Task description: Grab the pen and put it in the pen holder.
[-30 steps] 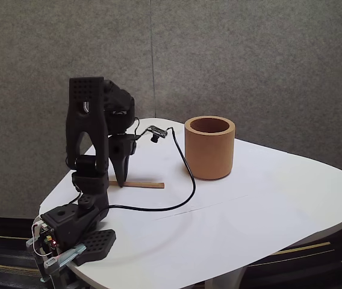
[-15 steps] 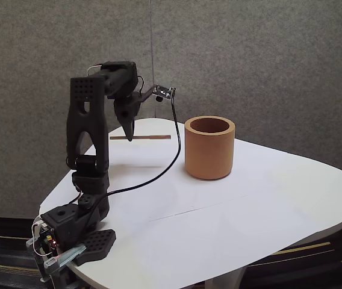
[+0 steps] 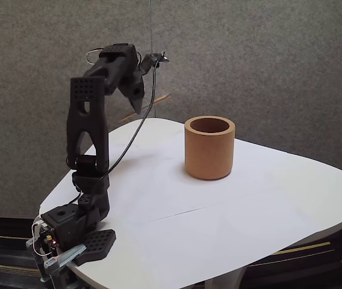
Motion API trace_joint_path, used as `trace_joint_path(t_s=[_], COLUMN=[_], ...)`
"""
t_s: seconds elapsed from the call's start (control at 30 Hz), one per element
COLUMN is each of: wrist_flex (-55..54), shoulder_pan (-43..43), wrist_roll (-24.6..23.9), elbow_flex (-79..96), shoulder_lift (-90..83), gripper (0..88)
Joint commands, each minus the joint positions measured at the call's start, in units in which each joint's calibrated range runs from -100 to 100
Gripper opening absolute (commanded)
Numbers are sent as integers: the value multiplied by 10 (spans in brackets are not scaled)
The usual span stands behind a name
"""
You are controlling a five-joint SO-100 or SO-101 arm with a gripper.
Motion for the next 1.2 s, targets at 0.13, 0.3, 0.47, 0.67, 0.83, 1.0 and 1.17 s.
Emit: trace_joint_path(t_s=[0.13,0.3,0.47,0.67,0.83,1.0,1.17], wrist_flex=[-8,-8,-24,-202,-336,-426,-553], shoulder_pan=[40,105,189,250,269,269,272], wrist_roll=[115,199,264,281,281,281,281], elbow_flex=[-107,-108,-103,-51,55,245,453], shoulder_lift=[-84,-144,-188,-201,-218,-289,-357], gripper=[6,6,6,6,6,6,6])
